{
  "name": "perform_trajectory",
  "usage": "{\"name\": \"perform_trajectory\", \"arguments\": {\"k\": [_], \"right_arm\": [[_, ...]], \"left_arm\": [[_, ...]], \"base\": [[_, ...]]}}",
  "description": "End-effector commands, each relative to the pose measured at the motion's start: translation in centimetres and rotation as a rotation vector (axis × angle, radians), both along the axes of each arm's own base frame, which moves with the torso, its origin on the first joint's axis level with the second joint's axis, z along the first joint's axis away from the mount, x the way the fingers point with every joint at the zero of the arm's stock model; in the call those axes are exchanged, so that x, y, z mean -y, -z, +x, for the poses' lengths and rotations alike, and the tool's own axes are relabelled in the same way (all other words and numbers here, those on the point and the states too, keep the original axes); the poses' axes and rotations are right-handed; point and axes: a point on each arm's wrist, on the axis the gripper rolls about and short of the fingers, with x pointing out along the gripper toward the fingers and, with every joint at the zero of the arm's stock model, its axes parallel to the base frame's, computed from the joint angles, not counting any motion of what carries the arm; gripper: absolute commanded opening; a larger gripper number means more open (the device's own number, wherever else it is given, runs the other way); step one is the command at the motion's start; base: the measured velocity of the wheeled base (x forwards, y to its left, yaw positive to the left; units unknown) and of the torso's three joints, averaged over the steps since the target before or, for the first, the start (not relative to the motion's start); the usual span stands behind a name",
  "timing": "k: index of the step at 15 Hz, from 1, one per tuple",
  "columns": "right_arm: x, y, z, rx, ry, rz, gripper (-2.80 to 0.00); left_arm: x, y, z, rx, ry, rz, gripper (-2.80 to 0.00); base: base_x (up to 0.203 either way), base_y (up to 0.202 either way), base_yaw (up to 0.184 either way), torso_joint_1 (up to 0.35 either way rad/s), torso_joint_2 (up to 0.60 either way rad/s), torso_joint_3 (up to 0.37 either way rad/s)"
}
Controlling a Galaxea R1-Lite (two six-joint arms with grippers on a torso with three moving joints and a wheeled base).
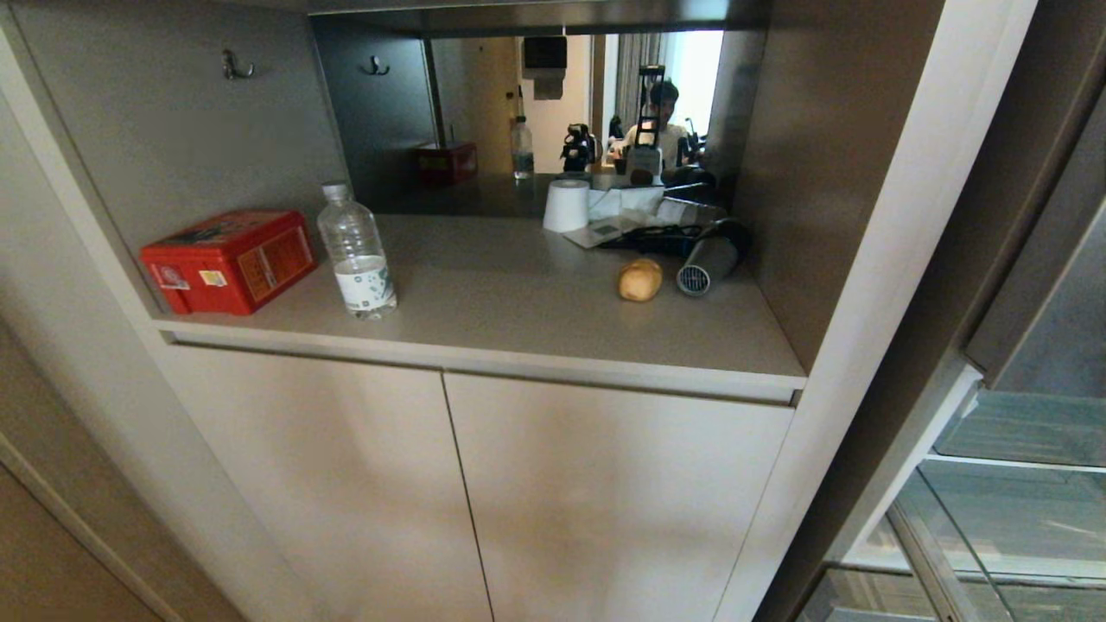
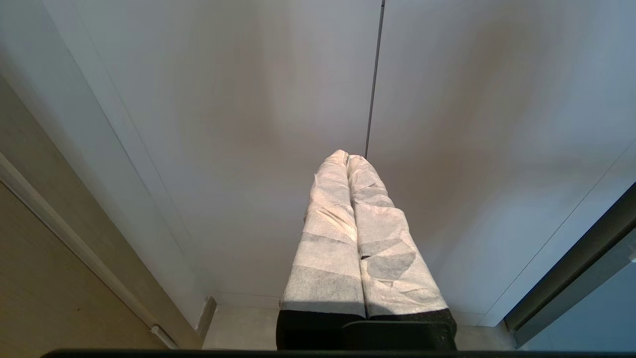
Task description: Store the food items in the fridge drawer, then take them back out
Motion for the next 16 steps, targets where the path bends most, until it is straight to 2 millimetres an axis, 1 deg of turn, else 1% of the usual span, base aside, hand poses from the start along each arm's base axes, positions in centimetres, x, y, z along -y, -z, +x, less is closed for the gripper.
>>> {"name": "perform_trajectory", "arguments": {"k": [1, 8, 9, 10, 12, 13, 16], "right_arm": [[0.6, 0.9, 0.1, -0.017, 0.016, 0.02, 0.0], [1.1, 1.1, -0.1, -0.001, 0.017, 0.037, 0.0], [0.9, 0.9, -0.2, 0.012, 0.008, 0.035, 0.0], [0.6, 0.2, -0.4, 0.038, -0.006, 0.02, 0.0], [-0.7, -1.6, -1.4, 0.102, -0.059, -0.037, 0.0], [-1.6, -2.5, -2.1, 0.13, -0.099, -0.078, 0.0], [-5.2, -4.6, -4.7, 0.241, -0.267, -0.2, 0.0]], "left_arm": [[0.0, 0.0, 0.0, -0.002, 0.0, 0.0, -2.8], [0.0, 0.0, 0.0, -0.002, 0.0, 0.0, -2.8], [0.0, 0.0, 0.0, -0.002, 0.0, 0.0, -2.8], [0.0, 0.0, 0.0, -0.002, 0.0, 0.0, -2.8], [0.0, 0.0, 0.0, -0.002, 0.0, 0.0, -2.8], [0.0, 0.0, 0.0, -0.002, 0.0, 0.0, -2.8], [0.0, 0.0, 0.0, -0.002, 0.0, 0.001, -2.8]], "base": [[0.0, 0.0, 0.0, 0.0, 0.0, 0.0], [0.0, 0.0, 0.0, 0.0, 0.0, 0.0], [0.0, 0.0, 0.0, 0.0, 0.0, 0.0], [0.0, 0.0, 0.0, 0.0, 0.0, 0.0], [0.0, 0.0, 0.0, 0.0, 0.0, 0.0], [0.0, 0.0, 0.0, 0.0, 0.0, 0.0], [0.0, 0.0, 0.0, 0.0, 0.0, 0.0]]}}
